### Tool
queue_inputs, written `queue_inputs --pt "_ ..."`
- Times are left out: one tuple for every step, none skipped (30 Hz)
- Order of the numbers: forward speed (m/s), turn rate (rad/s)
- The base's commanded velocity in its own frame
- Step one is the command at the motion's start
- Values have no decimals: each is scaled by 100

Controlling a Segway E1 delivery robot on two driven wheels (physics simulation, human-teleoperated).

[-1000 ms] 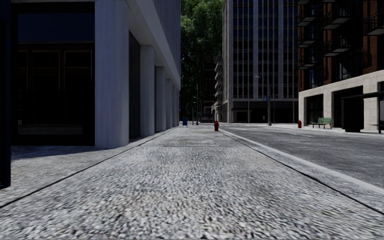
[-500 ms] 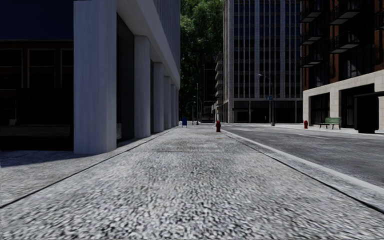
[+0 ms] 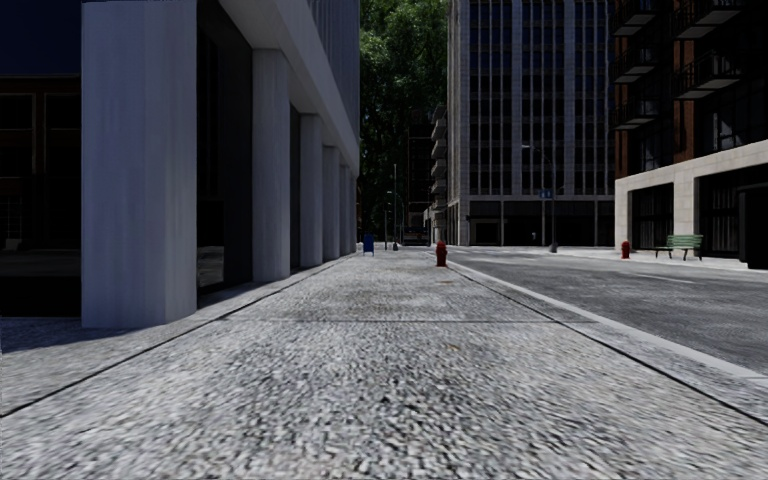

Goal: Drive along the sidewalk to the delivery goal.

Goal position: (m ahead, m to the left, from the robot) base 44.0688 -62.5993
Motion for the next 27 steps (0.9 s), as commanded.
queue_inputs --pt "200 0" --pt "200 0" --pt "200 0" --pt "200 0" --pt "200 0" --pt "200 0" --pt "200 0" --pt "200 0" --pt "200 0" --pt "200 0" --pt "200 0" --pt "200 0" --pt "200 0" --pt "200 0" --pt "200 0" --pt "200 0" --pt "200 0" --pt "200 0" --pt "200 0" --pt "200 0" --pt "200 0" --pt "200 0" --pt "200 0" --pt "200 0" --pt "200 0" --pt "200 0" --pt "200 0"
